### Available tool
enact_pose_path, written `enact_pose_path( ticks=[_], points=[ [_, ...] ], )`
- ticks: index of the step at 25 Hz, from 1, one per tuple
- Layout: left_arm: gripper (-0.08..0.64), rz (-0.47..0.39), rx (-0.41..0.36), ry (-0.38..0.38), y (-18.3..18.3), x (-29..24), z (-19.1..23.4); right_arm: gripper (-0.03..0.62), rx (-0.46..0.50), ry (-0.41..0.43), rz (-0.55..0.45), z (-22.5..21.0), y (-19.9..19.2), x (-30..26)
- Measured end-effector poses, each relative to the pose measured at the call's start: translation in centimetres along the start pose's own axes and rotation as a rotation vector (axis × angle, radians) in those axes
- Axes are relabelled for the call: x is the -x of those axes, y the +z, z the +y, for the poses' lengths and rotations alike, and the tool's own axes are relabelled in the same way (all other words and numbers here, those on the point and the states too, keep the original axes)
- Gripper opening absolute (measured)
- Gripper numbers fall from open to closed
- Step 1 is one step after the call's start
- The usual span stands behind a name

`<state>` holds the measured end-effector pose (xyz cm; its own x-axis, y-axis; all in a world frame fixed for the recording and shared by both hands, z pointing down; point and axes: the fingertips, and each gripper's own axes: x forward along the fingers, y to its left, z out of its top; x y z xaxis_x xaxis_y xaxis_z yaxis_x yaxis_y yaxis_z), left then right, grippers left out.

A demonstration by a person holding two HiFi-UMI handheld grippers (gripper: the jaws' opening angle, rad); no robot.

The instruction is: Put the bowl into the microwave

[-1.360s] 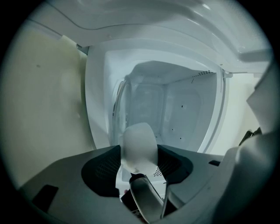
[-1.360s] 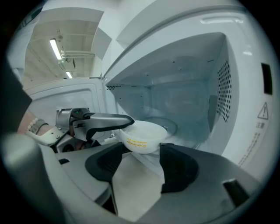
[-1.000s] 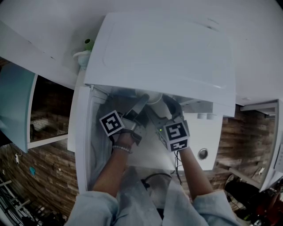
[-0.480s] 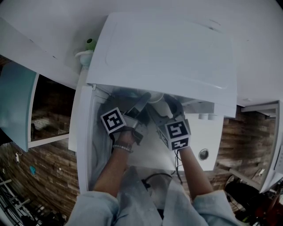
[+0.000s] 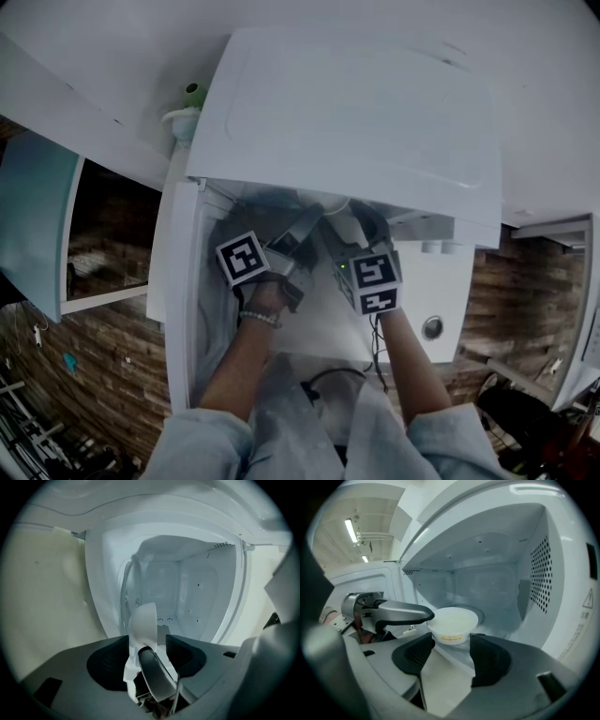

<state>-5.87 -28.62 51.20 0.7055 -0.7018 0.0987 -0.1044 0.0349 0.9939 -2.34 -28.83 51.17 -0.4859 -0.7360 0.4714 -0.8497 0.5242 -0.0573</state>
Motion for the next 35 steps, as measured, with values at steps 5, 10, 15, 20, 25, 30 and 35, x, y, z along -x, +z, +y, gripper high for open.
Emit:
enact_pose_path(
  ticks=[5,10,15,20,25,30,35],
  points=[
    [0.237,-0.006,0.005,0.005,-0.3,0.4,0.3,0.262,-0.001,-0.010,0.006,-0.5,-0.1,-0.3],
    [0.236,-0.007,-0.010,-0.018,-0.6,0.9,-0.3,0.262,-0.008,-0.016,0.009,-0.6,0.2,-0.8],
    [0.236,-0.011,-0.003,-0.021,-1.4,1.8,-0.3,0.259,-0.007,-0.024,0.008,-1.1,0.6,-1.6],
    [0.236,-0.006,0.005,-0.012,-2.5,3.0,0.0,0.259,-0.004,-0.026,-0.005,-1.7,1.5,-2.6],
    [0.236,-0.003,-0.013,-0.005,-3.2,3.9,-0.2,0.259,-0.004,-0.025,0.003,-2.3,1.7,-3.1],
    [0.235,-0.010,-0.053,-0.008,-3.5,4.7,-1.0,0.251,-0.026,0.003,0.002,-1.9,1.6,-3.0],
    [0.146,-0.017,-0.142,-0.020,-4.0,5.1,-2.7,0.242,-0.012,0.044,-0.004,-0.9,1.1,-1.1]
  ],
)
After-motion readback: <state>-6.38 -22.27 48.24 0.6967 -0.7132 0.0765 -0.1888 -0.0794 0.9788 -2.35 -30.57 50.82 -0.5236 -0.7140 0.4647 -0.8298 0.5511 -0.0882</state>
